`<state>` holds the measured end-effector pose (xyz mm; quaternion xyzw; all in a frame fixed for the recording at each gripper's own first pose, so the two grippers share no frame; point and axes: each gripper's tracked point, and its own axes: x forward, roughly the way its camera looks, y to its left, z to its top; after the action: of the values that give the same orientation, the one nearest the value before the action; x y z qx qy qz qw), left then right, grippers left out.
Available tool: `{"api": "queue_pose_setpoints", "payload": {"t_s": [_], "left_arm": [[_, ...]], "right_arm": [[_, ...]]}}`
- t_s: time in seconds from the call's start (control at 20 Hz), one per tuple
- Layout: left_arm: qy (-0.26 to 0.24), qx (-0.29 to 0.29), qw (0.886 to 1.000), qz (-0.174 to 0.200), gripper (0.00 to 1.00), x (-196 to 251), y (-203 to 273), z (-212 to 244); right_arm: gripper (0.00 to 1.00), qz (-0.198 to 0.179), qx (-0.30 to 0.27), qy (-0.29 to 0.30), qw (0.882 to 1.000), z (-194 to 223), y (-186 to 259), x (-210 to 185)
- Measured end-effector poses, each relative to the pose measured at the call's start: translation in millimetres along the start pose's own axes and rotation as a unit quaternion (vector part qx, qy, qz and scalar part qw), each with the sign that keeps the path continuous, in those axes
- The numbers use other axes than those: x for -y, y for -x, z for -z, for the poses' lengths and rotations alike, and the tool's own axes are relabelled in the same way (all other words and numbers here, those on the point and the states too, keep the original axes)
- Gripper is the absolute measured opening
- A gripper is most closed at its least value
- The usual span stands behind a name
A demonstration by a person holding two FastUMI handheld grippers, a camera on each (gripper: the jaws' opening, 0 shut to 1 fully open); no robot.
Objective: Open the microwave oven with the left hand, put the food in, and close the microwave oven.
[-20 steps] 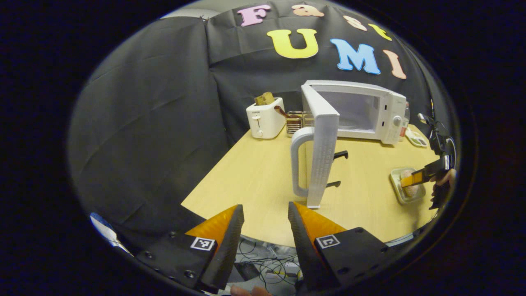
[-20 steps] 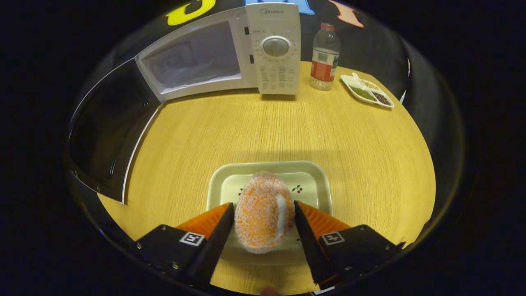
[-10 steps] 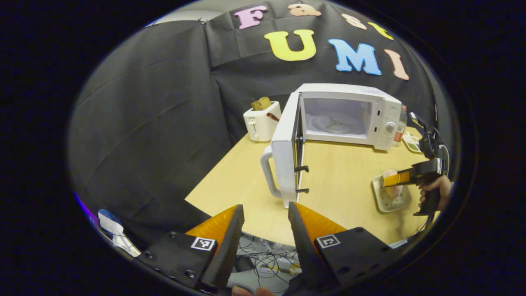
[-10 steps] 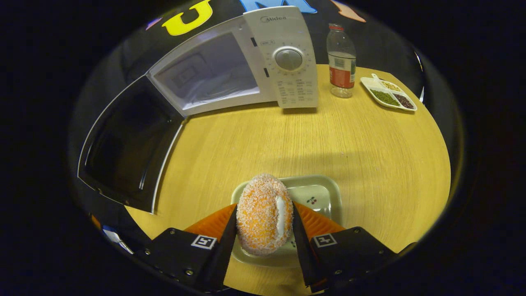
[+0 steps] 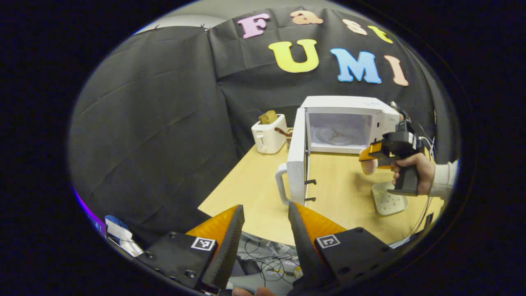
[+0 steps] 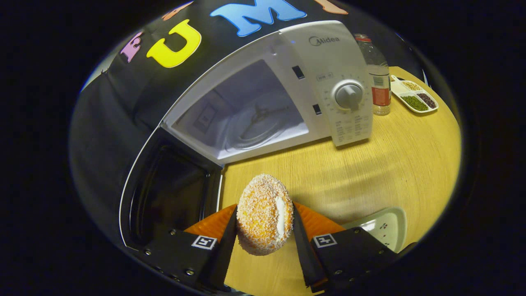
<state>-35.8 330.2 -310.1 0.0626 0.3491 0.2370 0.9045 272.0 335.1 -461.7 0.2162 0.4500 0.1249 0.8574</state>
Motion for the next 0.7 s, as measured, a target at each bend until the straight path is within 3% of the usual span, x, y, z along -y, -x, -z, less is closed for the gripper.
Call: {"api": "queue_pose_setpoints", "payload": {"t_s": [0.15,0.2,0.35,0.4,0.5,0.55,0.6,0.7], "left_arm": [[-0.013,0.009,1.000,0.018,0.74,-4.7,-2.4,-2.7],[-0.018,0.012,0.999,0.023,0.79,-5.8,-4.4,-3.0],[-0.016,0.011,0.999,0.038,0.79,-13.8,-10.8,1.3],[-0.012,0.009,0.999,0.040,0.79,-16.2,-13.3,3.5],[-0.003,0.002,0.999,0.038,0.74,-25.2,-18.5,9.2],[0.001,0.000,0.999,0.036,0.79,-30.3,-20.0,10.9],[0.003,-0.001,0.999,0.034,0.74,-34.8,-21.4,11.2],[0.004,-0.006,0.999,0.032,0.79,-39.6,-24.6,16.2]], "right_arm": [[0.70,-0.013,0.028,-0.046,0.998,-22.9,-30.4,-23.2],[0.70,-0.014,0.039,-0.058,0.997,-29.8,-39.0,-28.4],[0.70,-0.013,0.073,-0.076,0.994,-50.6,-63.9,-41.8],[0.67,-0.011,0.079,-0.084,0.993,-56.1,-73.9,-44.9],[0.70,-0.003,0.094,-0.097,0.991,-63.4,-90.7,-46.9],[0.70,0.000,0.106,-0.104,0.989,-68.6,-99.0,-47.8],[0.70,0.005,0.115,-0.109,0.987,-72.0,-106.2,-48.5],[0.67,0.011,0.129,-0.122,0.984,-77.7,-119.9,-48.7]]}}
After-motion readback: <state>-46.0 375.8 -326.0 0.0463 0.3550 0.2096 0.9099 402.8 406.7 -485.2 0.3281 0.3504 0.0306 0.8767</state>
